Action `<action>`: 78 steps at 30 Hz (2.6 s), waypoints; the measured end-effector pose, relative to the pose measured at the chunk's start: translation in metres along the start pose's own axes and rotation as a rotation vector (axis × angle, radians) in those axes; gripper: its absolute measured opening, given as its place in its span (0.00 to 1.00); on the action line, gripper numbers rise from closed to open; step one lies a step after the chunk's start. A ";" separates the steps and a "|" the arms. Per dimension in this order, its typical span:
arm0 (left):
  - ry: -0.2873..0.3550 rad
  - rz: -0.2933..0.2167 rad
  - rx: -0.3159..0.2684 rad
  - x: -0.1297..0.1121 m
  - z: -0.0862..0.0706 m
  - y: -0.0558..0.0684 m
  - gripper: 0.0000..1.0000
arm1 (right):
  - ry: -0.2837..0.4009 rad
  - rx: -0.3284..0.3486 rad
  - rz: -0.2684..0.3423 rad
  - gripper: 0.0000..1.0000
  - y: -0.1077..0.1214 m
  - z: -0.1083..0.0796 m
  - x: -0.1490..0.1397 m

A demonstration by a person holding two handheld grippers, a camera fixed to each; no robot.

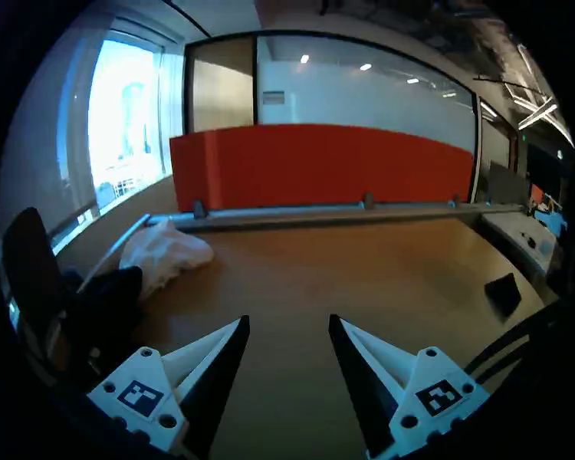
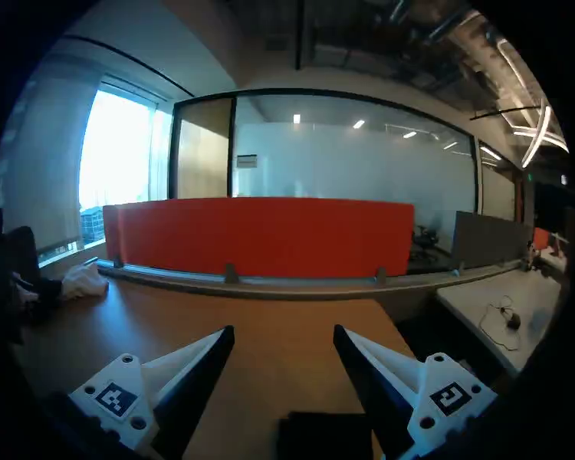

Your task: Fold towel

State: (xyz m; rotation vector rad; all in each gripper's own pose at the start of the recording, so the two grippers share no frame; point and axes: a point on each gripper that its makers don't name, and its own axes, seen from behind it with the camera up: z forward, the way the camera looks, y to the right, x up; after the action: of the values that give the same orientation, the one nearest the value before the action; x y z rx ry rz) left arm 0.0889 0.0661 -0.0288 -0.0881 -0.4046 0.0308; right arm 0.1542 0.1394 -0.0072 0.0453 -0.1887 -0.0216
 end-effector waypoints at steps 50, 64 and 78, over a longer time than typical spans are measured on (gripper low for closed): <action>0.317 -0.031 0.082 0.079 0.007 -0.065 0.76 | 0.114 0.045 0.023 1.00 -0.179 0.029 0.077; 0.367 -0.025 0.093 0.037 0.018 -0.079 0.76 | 0.121 0.055 0.024 1.00 -0.202 0.028 0.084; 0.388 -0.046 0.084 -0.028 0.039 -0.076 0.76 | 0.134 0.050 0.008 1.00 -0.219 0.027 0.054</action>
State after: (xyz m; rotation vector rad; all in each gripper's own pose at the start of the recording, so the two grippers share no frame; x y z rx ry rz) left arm 0.0484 -0.0075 0.0029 -0.0004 -0.0170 -0.0150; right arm 0.1983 -0.0819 0.0194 0.0957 -0.0554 -0.0058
